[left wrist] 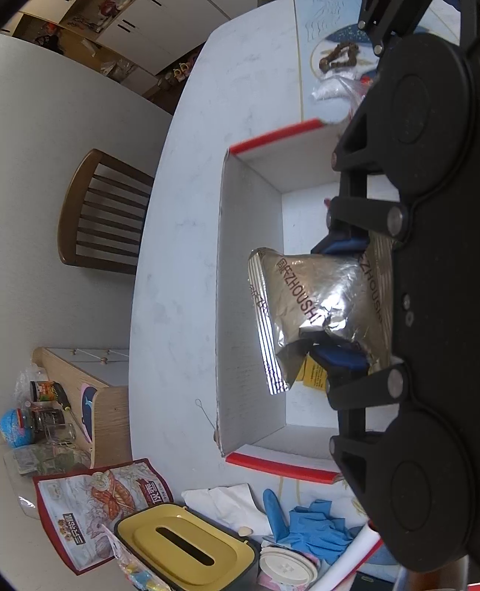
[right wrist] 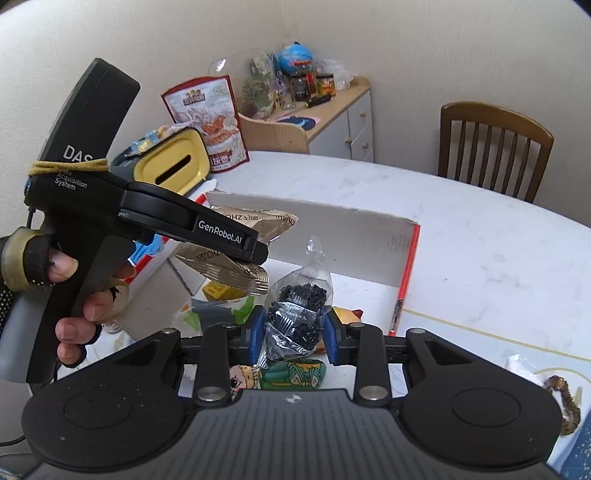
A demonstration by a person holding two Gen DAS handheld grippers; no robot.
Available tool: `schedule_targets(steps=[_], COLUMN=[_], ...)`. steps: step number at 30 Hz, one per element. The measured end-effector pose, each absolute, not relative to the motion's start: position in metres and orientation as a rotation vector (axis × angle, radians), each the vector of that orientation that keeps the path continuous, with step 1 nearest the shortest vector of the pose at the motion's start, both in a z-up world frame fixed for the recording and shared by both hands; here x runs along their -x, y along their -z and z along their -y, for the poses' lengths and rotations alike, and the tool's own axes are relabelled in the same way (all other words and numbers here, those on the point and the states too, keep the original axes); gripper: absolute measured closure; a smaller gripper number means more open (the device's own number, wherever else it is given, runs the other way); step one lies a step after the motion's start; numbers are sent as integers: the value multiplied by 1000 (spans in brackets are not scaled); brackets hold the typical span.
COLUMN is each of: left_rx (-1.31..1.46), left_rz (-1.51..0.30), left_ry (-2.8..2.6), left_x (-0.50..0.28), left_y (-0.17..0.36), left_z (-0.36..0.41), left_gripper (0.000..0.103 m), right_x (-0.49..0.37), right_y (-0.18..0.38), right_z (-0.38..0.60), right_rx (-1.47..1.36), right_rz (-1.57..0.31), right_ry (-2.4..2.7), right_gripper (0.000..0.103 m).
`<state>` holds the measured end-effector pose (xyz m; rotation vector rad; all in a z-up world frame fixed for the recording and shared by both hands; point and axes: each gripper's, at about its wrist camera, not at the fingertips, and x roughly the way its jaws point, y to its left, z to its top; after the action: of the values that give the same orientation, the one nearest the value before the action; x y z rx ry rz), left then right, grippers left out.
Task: Organize objects
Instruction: 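Carry the silver packet and clear bag into the red box with both tools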
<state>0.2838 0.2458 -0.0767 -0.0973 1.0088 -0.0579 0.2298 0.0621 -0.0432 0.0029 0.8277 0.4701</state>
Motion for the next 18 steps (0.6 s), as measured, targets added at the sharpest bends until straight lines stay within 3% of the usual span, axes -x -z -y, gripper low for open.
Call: schedule_targets(steps=[18], left_rx=[33], left_rz=[-1070], left_ry=[94], left_x=[-318], left_y=[122], left_z=[-246], left_gripper=[55], right_x=[-258], right_y=[88], right_z=[-93], right_rx=[69], right_rz=[-925], right_ry=[-425], right_gripper=[71])
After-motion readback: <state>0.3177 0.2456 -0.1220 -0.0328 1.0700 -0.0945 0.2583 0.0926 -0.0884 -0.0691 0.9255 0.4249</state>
